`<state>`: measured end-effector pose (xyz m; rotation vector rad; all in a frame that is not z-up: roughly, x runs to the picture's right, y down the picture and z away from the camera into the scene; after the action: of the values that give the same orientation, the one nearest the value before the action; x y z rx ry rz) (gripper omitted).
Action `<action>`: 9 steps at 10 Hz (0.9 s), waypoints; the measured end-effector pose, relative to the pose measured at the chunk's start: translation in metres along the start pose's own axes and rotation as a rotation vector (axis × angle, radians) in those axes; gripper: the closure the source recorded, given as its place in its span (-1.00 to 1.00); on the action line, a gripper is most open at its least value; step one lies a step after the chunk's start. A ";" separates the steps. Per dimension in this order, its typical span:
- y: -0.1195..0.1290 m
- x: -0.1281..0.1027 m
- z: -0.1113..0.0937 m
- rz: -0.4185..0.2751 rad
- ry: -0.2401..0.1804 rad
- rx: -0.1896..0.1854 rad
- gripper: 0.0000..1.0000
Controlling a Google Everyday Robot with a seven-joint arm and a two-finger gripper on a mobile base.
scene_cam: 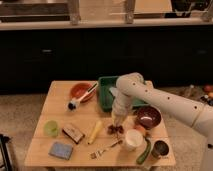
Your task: Place grapes in table surface
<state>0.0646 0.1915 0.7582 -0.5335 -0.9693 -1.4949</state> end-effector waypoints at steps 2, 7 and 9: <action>0.000 0.004 0.007 0.012 -0.021 -0.025 1.00; 0.003 0.011 0.013 0.133 0.021 -0.051 1.00; 0.003 0.016 0.016 0.191 0.052 -0.056 0.74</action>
<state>0.0615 0.1955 0.7800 -0.6079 -0.8147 -1.3603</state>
